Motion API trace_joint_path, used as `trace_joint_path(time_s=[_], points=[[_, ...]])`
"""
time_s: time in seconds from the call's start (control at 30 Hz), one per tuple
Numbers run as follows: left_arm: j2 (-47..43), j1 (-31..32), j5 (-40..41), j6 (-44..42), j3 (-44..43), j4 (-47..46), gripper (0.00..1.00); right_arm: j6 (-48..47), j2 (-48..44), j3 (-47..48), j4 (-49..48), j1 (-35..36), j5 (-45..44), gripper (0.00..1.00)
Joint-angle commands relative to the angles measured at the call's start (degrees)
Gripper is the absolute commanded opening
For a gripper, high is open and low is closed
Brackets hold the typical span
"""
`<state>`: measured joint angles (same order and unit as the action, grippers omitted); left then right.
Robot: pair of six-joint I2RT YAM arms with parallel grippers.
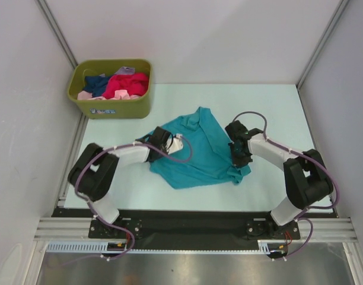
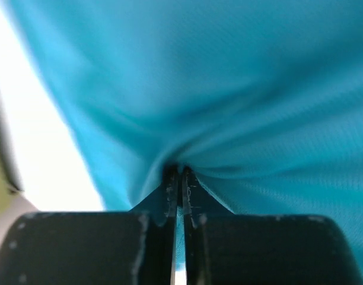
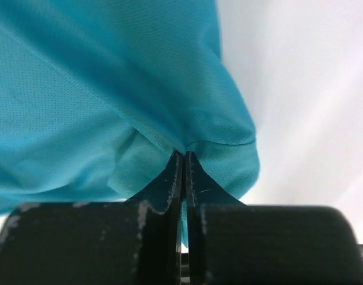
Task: Fold and stack the t-shirts
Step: Flatten the tshirt out
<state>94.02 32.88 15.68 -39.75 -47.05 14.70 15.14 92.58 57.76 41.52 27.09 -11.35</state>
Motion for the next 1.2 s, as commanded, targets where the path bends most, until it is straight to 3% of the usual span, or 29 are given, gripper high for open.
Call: trace_joint_path(time_s=[0.0, 0.13, 0.23, 0.33, 0.47, 0.6, 0.77, 0.97, 1.07, 1.17], points=[[6.0, -4.4, 3.9, -2.2, -11.2, -7.4, 0.06, 4.2, -6.4, 1.5, 1.4, -4.6, 3.3, 0.00], [12.8, -7.0, 6.4, -4.5, -21.6, -7.2, 0.29, 8.3, -14.8, -1.5, -0.2, -12.6, 10.6, 0.00], [10.6, -6.6, 3.8, -5.7, -24.4, -5.9, 0.46, 10.5, -20.9, -4.7, -2.0, -21.1, 16.4, 0.00], [2.4, -4.5, -7.9, -5.5, -22.1, -0.9, 0.60, 11.4, -23.8, -9.1, -3.6, -26.6, 21.5, 0.00], [-9.8, 2.1, -22.3, -8.9, -13.6, 10.5, 0.72, 12.5, -24.5, -12.0, -4.4, -26.7, 23.7, 0.00], [-14.7, 7.0, -25.4, -4.9, -6.9, 14.0, 0.67, 13.3, -25.2, -13.6, -5.9, -28.2, 24.5, 0.00], [-12.3, 12.3, -18.0, -0.8, 1.6, 6.6, 0.66, 13.9, -25.1, -13.4, -6.4, -28.3, 24.8, 0.00], [-8.2, 12.5, -9.1, -0.2, 5.1, -2.8, 0.66, 14.0, -25.4, -12.6, -6.4, -28.3, 25.4, 0.00], [-6.9, 12.5, -8.7, 1.4, 5.4, -5.5, 0.59, 13.8, -26.6, -12.5, -5.8, -28.3, 24.9, 0.00], [-6.1, 12.4, -8.9, 2.2, 5.3, -6.3, 0.42, 13.8, -28.1, -12.5, -5.2, -28.4, 24.4, 0.00]])
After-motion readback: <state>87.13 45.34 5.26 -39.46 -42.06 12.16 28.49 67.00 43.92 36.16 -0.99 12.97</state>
